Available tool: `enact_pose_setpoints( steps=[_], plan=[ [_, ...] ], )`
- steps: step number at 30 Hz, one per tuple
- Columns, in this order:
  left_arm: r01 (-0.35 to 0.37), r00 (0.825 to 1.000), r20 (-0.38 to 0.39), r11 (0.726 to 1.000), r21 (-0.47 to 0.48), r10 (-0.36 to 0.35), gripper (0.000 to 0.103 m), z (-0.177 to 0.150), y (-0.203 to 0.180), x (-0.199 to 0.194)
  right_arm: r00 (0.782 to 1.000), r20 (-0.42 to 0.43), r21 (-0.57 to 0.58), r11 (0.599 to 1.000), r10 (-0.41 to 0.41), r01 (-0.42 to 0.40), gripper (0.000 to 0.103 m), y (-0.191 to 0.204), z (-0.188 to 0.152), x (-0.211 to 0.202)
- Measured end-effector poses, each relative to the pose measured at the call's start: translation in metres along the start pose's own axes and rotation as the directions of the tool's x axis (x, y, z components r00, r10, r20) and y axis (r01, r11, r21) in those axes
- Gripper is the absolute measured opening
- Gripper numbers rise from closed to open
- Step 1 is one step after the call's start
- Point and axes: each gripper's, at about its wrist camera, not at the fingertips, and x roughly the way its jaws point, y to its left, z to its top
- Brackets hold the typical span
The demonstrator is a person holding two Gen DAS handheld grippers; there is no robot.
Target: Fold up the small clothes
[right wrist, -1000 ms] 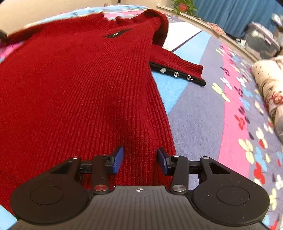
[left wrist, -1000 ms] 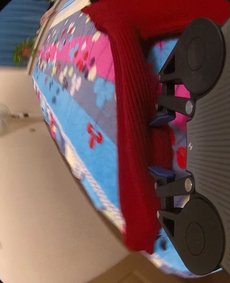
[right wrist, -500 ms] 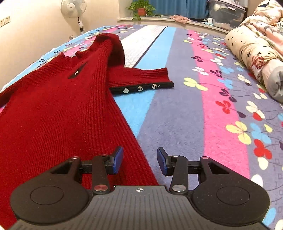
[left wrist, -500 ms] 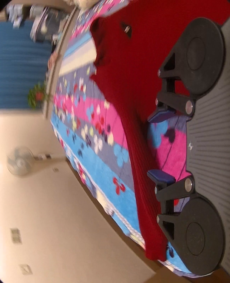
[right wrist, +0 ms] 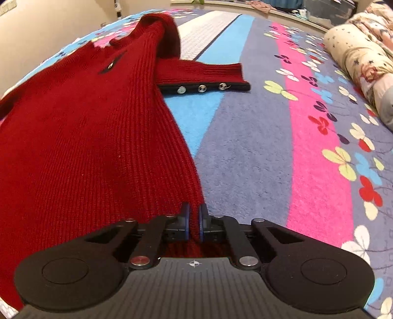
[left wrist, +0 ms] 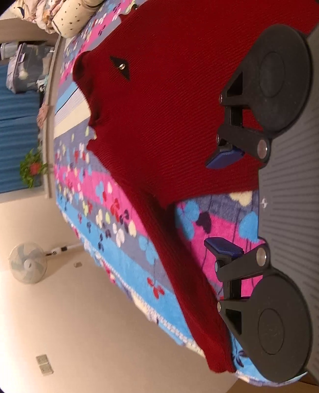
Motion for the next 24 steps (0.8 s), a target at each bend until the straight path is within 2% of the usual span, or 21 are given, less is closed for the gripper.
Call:
enact_pose_setpoints(
  steps=[4,6,8,12,15,17,18,19,22,24],
  plan=[
    [0.033,0.999,-0.016,0.999,-0.004,-0.033,0.067,0.001,-0.002,0.007,1.0,-0.004,0.08,0.996,-0.028,0.029,0.005,-0.018,-0.001,-0.009],
    [0.05,0.998,-0.023,0.999,0.0,-0.05,0.067,0.002,-0.006,0.009,0.999,-0.033,0.058,0.998,-0.001,0.002,0.006,-0.015,-0.005,-0.005],
    [0.065,0.997,-0.035,0.998,0.01,-0.065,0.068,0.003,-0.009,0.013,0.999,-0.033,0.013,1.0,-0.021,0.021,0.008,-0.007,-0.006,-0.004],
    [0.071,0.996,-0.057,0.997,0.036,-0.069,0.068,0.005,-0.017,0.021,0.999,0.03,0.079,0.997,-0.021,0.019,0.016,-0.011,0.003,-0.013],
    [0.067,0.997,-0.043,0.997,0.04,-0.065,0.068,0.008,-0.018,0.022,0.994,0.108,0.139,0.99,-0.018,0.003,0.017,-0.018,0.012,-0.024],
    [0.055,0.998,-0.036,0.998,0.032,-0.054,0.068,0.011,-0.016,0.024,0.984,0.176,0.165,0.986,-0.012,-0.017,0.016,-0.02,0.017,-0.033],
    [0.051,0.998,-0.034,0.998,0.023,-0.051,0.068,0.012,-0.015,0.025,0.976,0.218,0.174,0.984,-0.001,-0.038,0.005,-0.019,0.019,-0.04],
    [0.051,0.998,-0.029,0.999,0.012,-0.051,0.068,0.014,-0.012,0.025,0.965,0.261,0.174,0.983,0.018,-0.065,0.0,-0.02,0.022,-0.046],
    [0.059,0.998,-0.012,0.998,0.01,-0.059,0.068,0.017,-0.007,0.023,0.929,0.368,0.156,0.981,0.051,-0.116,0.0,-0.019,0.032,-0.059],
    [0.071,0.997,0.008,0.997,0.024,-0.071,0.068,0.019,-0.004,0.021,0.92,0.382,0.203,0.963,0.087,-0.175,0.003,-0.024,0.046,-0.054]
  ],
)
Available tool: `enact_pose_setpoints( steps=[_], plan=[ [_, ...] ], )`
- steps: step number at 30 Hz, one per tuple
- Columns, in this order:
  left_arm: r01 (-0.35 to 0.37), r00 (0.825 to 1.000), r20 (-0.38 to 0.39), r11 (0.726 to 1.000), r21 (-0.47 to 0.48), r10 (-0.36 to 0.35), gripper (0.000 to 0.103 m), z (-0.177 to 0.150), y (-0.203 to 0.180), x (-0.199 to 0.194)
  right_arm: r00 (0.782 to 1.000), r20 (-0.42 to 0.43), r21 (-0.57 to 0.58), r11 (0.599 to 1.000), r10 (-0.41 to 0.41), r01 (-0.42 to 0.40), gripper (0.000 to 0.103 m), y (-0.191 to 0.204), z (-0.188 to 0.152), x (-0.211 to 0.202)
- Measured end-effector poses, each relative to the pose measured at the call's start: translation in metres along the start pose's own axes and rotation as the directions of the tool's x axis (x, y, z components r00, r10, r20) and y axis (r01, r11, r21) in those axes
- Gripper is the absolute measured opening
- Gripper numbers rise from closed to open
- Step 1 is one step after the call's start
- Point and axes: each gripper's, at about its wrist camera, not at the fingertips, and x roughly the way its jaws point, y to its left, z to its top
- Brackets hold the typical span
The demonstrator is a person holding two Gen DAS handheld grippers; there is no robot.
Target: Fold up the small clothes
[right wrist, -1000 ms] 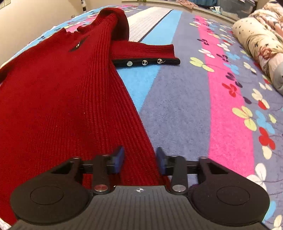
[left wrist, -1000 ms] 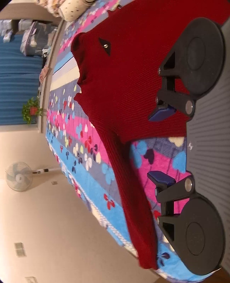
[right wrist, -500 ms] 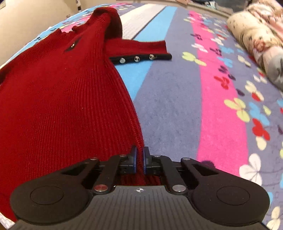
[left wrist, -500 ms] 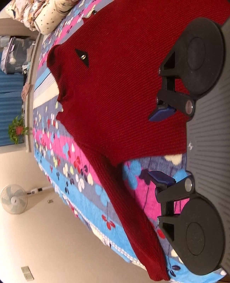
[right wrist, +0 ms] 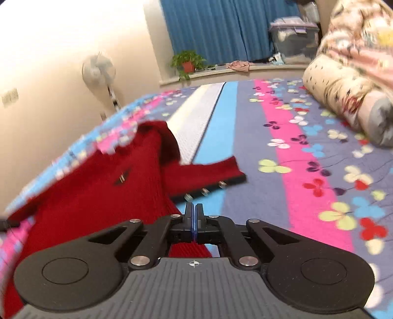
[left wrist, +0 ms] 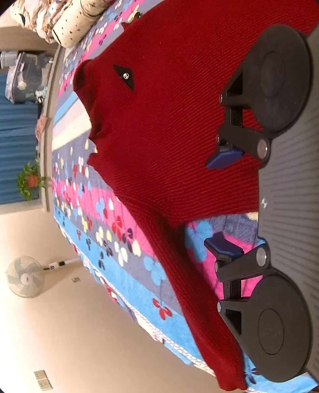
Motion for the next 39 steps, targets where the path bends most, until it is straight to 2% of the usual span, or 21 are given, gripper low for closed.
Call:
enact_pose_setpoints(
  steps=[1,3,5,6,9,12,13,14,15,20,23,25,28,29,31,32,33,34,35,37,39],
  plan=[
    [0.003,1.0,0.008,1.0,0.008,-0.003,0.068,0.0,0.001,-0.001,1.0,-0.011,0.04,0.999,0.018,-0.018,0.007,-0.003,0.005,0.009],
    [0.004,1.0,0.018,1.0,0.021,-0.004,0.068,0.0,0.003,-0.002,0.998,-0.043,0.113,0.993,0.047,-0.042,0.035,-0.009,0.016,0.039],
    [0.007,1.0,0.018,1.0,0.019,-0.007,0.068,0.0,0.007,-0.001,0.996,-0.068,0.163,0.986,0.051,-0.04,0.052,-0.01,0.021,0.072],
    [0.01,1.0,0.016,1.0,0.017,-0.011,0.068,0.0,0.008,-0.001,0.994,-0.093,0.195,0.98,0.055,-0.036,0.053,-0.012,0.022,0.093],
    [0.018,1.0,0.009,0.999,0.031,-0.018,0.068,-0.002,0.009,-0.001,0.981,-0.184,0.266,0.964,0.06,-0.009,0.053,-0.013,0.02,0.152],
    [0.023,1.0,0.014,0.998,0.055,-0.024,0.068,-0.003,0.008,-0.002,0.974,-0.226,0.306,0.951,0.02,0.051,0.053,-0.014,0.015,0.194],
    [0.025,1.0,0.016,0.998,0.063,-0.026,0.068,-0.003,0.007,-0.002,0.979,-0.201,0.322,0.945,0.008,0.058,0.053,-0.013,0.017,0.2],
    [0.026,0.999,0.018,0.997,0.069,-0.027,0.068,-0.004,0.007,-0.002,0.983,-0.185,0.325,0.943,-0.008,0.069,0.038,-0.012,0.02,0.203],
    [0.026,0.999,0.02,0.997,0.075,-0.027,0.068,-0.004,0.007,-0.001,0.986,-0.168,0.315,0.947,-0.018,0.071,0.007,-0.01,0.024,0.206],
    [0.025,0.999,0.021,0.996,0.087,-0.027,0.068,-0.004,0.008,0.002,0.997,-0.044,0.229,0.971,-0.062,0.07,0.007,-0.028,0.063,0.192],
    [0.023,0.999,0.023,0.995,0.102,-0.025,0.068,-0.005,0.008,0.004,0.989,0.052,0.198,0.972,-0.142,0.129,0.007,-0.075,0.104,0.167],
    [0.016,1.0,0.024,0.995,0.102,-0.018,0.068,-0.004,0.01,0.005,0.961,0.097,0.207,0.95,-0.258,0.234,0.007,-0.118,0.126,0.151],
    [0.015,1.0,0.018,0.996,0.086,-0.017,0.068,-0.002,0.013,0.008,0.86,0.136,0.33,0.841,-0.492,0.429,0.007,-0.202,0.146,0.124],
    [0.016,1.0,0.014,0.996,0.084,-0.017,0.068,-0.001,0.013,0.01,0.847,0.141,0.387,0.816,-0.512,0.429,0.005,-0.228,0.143,0.116],
    [0.016,1.0,0.01,0.996,0.087,-0.017,0.068,-0.001,0.012,0.011,0.777,0.082,0.447,0.72,-0.624,0.531,0.01,-0.261,0.126,0.108],
    [0.017,1.0,0.009,0.996,0.092,-0.018,0.068,0.0,0.011,0.011,0.767,0.03,0.47,0.687,-0.641,0.555,0.01,-0.271,0.115,0.109],
    [0.018,1.0,0.009,0.995,0.098,-0.019,0.068,0.0,0.009,0.012,0.787,-0.018,0.511,0.671,-0.616,0.537,0.01,-0.283,0.103,0.11],
    [0.018,1.0,0.008,0.995,0.103,-0.019,0.068,0.0,0.008,0.013,0.821,-0.031,0.549,0.677,-0.57,0.49,0.01,-0.288,0.09,0.109],
    [0.019,1.0,0.008,0.994,0.104,-0.02,0.068,0.0,0.006,0.013,0.847,-0.023,0.568,0.691,-0.531,0.448,0.01,-0.288,0.08,0.108],
    [0.023,1.0,0.008,0.994,0.107,-0.024,0.068,0.001,0.003,0.014,0.877,0.002,0.553,0.731,-0.48,0.399,0.015,-0.275,0.072,0.114],
    [0.026,1.0,0.009,0.993,0.116,-0.027,0.068,0.001,-0.001,0.014,0.917,0.027,0.532,0.783,-0.397,0.323,0.033,-0.254,0.078,0.127]
  ],
)
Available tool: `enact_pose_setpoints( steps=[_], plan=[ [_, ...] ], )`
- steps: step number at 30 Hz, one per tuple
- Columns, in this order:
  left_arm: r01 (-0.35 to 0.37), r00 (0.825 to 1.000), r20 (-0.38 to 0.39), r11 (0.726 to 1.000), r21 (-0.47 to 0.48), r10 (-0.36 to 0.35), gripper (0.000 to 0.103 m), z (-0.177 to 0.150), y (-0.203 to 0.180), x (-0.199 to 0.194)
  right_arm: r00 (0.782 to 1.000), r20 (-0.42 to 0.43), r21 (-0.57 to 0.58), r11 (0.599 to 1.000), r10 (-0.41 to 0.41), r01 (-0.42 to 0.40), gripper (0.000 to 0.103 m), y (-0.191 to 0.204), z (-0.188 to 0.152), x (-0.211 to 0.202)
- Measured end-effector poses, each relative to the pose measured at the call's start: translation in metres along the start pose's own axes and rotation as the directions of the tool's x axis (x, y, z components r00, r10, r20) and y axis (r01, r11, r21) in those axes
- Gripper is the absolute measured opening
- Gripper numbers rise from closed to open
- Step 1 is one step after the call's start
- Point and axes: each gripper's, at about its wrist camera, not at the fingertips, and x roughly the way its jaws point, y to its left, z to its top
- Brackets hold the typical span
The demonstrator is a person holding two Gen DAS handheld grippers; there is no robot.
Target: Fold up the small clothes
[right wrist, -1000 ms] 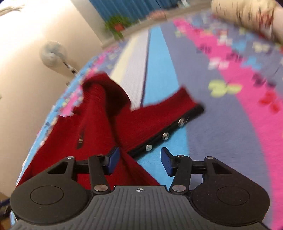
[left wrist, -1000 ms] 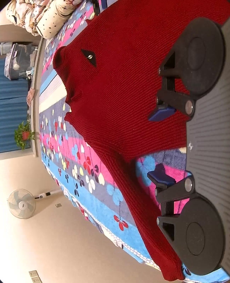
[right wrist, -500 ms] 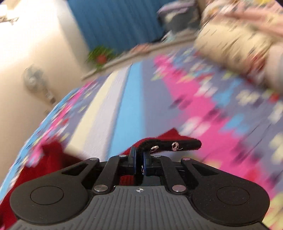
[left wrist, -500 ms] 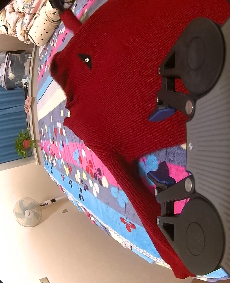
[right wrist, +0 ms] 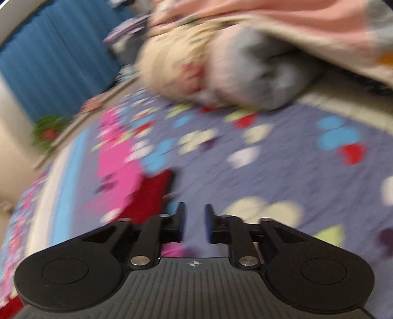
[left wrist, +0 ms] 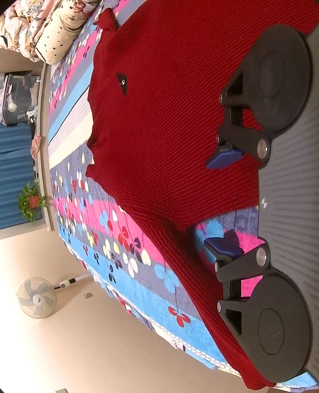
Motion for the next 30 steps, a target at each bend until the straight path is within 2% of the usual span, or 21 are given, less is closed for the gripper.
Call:
enact_pose_setpoints(
  steps=[2,3,5,8,11,12,13,14,15,17,18,19,20,21,22,23,24,25,27,28,30],
  plan=[
    [-0.001,1.0,0.001,1.0,0.014,0.001,0.068,0.0,-0.003,0.001,0.996,-0.031,-0.036,0.996,0.082,-0.083,0.04,0.03,-0.005,0.008],
    [-0.002,1.0,0.001,1.0,0.019,0.002,0.068,0.0,-0.003,0.001,0.993,-0.049,-0.061,0.992,0.107,-0.11,0.049,0.047,-0.005,0.013],
    [-0.002,1.0,0.001,1.0,0.016,0.002,0.068,0.0,-0.002,0.001,0.989,-0.084,-0.117,0.984,0.126,-0.135,0.059,0.081,-0.007,0.027],
    [-0.003,1.0,0.001,1.0,0.013,0.003,0.068,-0.001,0.0,0.002,0.993,-0.115,-0.186,0.982,0.008,-0.03,0.062,0.123,-0.01,0.061],
    [-0.004,1.0,-0.003,1.0,0.016,0.004,0.068,-0.003,0.002,0.002,0.97,-0.179,-0.259,0.959,-0.162,0.112,0.064,0.145,-0.024,0.098],
    [-0.006,1.0,-0.002,1.0,0.016,0.006,0.068,-0.003,0.003,0.002,0.967,-0.153,-0.316,0.937,-0.205,0.149,0.063,0.155,-0.03,0.104],
    [-0.007,1.0,-0.003,1.0,0.016,0.007,0.068,-0.004,0.004,0.002,0.963,-0.129,-0.37,0.912,-0.238,0.176,0.06,0.163,-0.034,0.106],
    [-0.007,1.0,-0.003,1.0,0.013,0.007,0.068,-0.004,0.005,0.002,0.955,-0.106,-0.432,0.878,-0.276,0.206,0.038,0.173,-0.039,0.109],
    [-0.006,1.0,-0.002,1.0,0.011,0.006,0.068,-0.004,0.006,0.002,0.953,-0.087,-0.458,0.861,-0.291,0.221,0.008,0.176,-0.042,0.102],
    [-0.004,1.0,-0.002,1.0,0.008,0.004,0.068,-0.004,0.008,0.002,0.96,-0.025,-0.409,0.879,-0.279,0.245,0.008,0.174,-0.032,0.088],
    [-0.005,1.0,0.0,1.0,0.008,0.005,0.068,-0.004,0.008,0.002,0.973,0.064,-0.333,0.915,-0.221,0.229,0.008,0.168,-0.021,0.073],
    [-0.005,1.0,0.002,1.0,0.006,0.005,0.068,-0.004,0.009,0.001,0.971,0.173,-0.277,0.937,-0.166,0.21,0.008,0.16,-0.013,0.052],
    [-0.002,1.0,0.003,1.0,0.003,0.002,0.068,-0.004,0.009,0.001,0.949,0.282,-0.242,0.946,-0.143,0.214,0.008,0.153,-0.009,0.035],
    [0.001,1.0,0.004,1.0,0.001,-0.001,0.068,-0.004,0.009,0.0,0.934,0.333,-0.201,0.958,-0.127,0.202,0.008,0.141,-0.006,0.026],
    [0.003,1.0,0.006,1.0,0.0,-0.003,0.068,-0.004,0.009,-0.001,0.936,0.327,-0.157,0.969,-0.133,0.192,0.007,0.125,-0.003,0.024],
    [0.006,1.0,0.008,1.0,-0.001,-0.006,0.068,-0.004,0.009,-0.001,0.931,0.301,-0.128,0.959,-0.204,0.252,0.0,0.112,-0.003,0.028],
    [0.009,1.0,0.007,1.0,-0.002,-0.009,0.068,-0.005,0.009,-0.002,0.908,0.274,-0.086,0.932,-0.318,0.352,0.0,0.095,-0.003,0.031],
    [0.01,1.0,0.005,1.0,-0.003,-0.01,0.068,-0.005,0.009,-0.002,0.892,0.232,-0.025,0.914,-0.389,0.405,0.0,0.074,-0.003,0.032],
    [0.02,1.0,-0.003,1.0,-0.013,-0.02,0.068,-0.006,0.01,-0.002,0.867,0.126,0.075,0.876,-0.482,0.476,0.004,0.033,-0.005,0.03],
    [0.033,0.999,-0.012,0.999,-0.025,-0.034,0.068,-0.007,0.011,-0.001,0.879,0.096,0.09,0.884,-0.466,0.459,0.004,0.021,-0.009,0.025],
    [0.058,0.998,-0.032,0.997,-0.056,-0.06,0.068,-0.007,0.013,0.003,0.948,0.056,0.008,0.95,-0.313,0.313,0.004,0.017,-0.02,0.011]
  ],
)
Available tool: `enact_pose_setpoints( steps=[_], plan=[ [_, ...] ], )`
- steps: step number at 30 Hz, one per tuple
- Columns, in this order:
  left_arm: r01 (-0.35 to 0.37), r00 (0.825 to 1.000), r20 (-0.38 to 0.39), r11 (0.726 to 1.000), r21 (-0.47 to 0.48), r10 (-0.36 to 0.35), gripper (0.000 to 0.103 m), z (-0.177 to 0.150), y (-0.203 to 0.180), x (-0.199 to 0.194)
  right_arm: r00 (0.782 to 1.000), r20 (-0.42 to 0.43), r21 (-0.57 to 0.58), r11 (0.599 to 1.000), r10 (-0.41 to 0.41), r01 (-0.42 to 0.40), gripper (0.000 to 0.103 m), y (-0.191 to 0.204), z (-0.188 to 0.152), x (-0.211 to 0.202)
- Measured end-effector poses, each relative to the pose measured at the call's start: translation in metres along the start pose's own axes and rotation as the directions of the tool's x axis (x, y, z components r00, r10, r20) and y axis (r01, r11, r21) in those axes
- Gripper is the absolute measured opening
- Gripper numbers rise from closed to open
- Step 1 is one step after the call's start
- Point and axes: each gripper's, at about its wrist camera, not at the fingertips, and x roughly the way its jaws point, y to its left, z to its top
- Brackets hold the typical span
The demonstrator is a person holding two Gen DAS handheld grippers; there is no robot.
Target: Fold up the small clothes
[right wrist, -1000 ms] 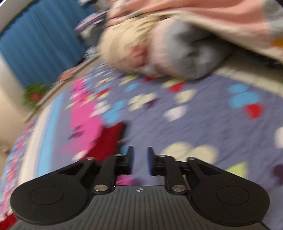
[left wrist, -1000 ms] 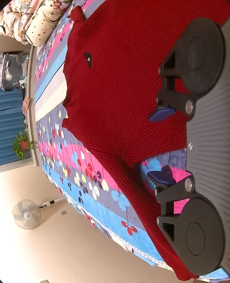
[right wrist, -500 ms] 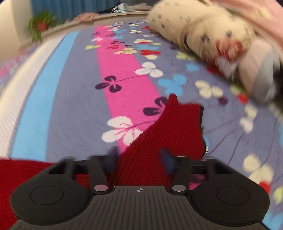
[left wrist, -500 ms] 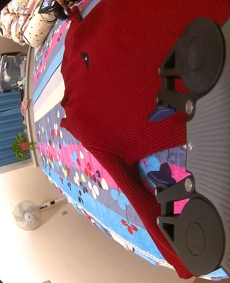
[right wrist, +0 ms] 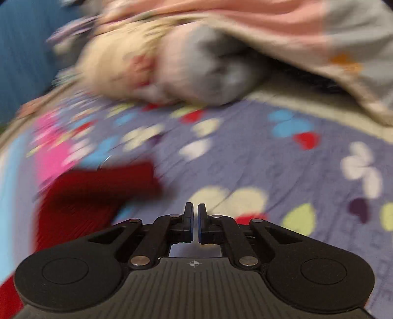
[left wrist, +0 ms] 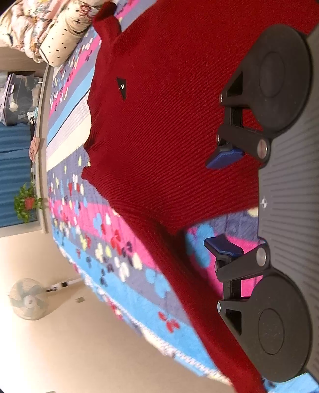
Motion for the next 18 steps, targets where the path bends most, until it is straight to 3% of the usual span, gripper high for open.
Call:
enact_pose_setpoints(
  steps=[2,3,4,6,7,8,11,12,14,16,18],
  plan=[
    [0.024,0.999,-0.026,0.999,-0.03,-0.024,0.068,-0.001,0.002,0.003,0.984,-0.06,-0.144,0.974,0.17,-0.177,0.006,0.007,-0.016,-0.025],
    [0.036,0.999,-0.037,0.998,-0.042,-0.037,0.068,-0.001,0.002,0.004,0.959,-0.121,-0.214,0.937,0.255,-0.276,0.013,0.011,-0.028,-0.041],
    [0.047,0.998,-0.047,0.998,-0.052,-0.049,0.068,-0.002,0.001,0.004,0.924,-0.203,-0.252,0.894,0.324,-0.369,0.018,0.013,-0.04,-0.057],
    [0.067,0.995,-0.063,0.995,-0.072,-0.072,0.068,-0.005,0.0,0.002,0.834,-0.374,-0.269,0.814,0.404,-0.515,0.039,0.016,-0.066,-0.087],
    [0.08,0.994,-0.071,0.993,-0.083,-0.086,0.068,-0.008,-0.001,0.0,0.786,-0.452,-0.275,0.772,0.422,-0.573,0.041,0.015,-0.08,-0.102],
    [0.094,0.992,-0.08,0.991,-0.096,-0.102,0.068,-0.011,-0.002,-0.003,0.751,-0.511,-0.296,0.735,0.417,-0.61,0.044,0.015,-0.095,-0.118],
    [0.138,0.981,-0.115,0.982,-0.128,-0.153,0.067,-0.026,-0.006,-0.014,0.725,-0.601,-0.37,0.686,0.337,-0.626,0.049,0.008,-0.129,-0.158],
    [0.153,0.976,-0.133,0.979,-0.137,-0.172,0.067,-0.033,-0.007,-0.018,0.726,-0.613,-0.389,0.68,0.312,-0.621,0.049,0.003,-0.14,-0.17],
    [0.171,0.965,-0.175,0.975,-0.143,-0.194,0.067,-0.049,-0.011,-0.026,0.754,-0.587,-0.42,0.685,0.296,-0.595,0.049,-0.01,-0.153,-0.19],
    [0.163,0.958,-0.214,0.977,-0.138,-0.19,0.067,-0.068,-0.016,-0.035,0.754,-0.579,-0.376,0.718,0.311,-0.585,0.049,-0.025,-0.159,-0.2],
    [0.16,0.949,-0.248,0.975,-0.153,-0.195,0.067,-0.089,-0.02,-0.043,0.756,-0.577,-0.375,0.723,0.308,-0.58,0.04,-0.033,-0.161,-0.203]
  ],
)
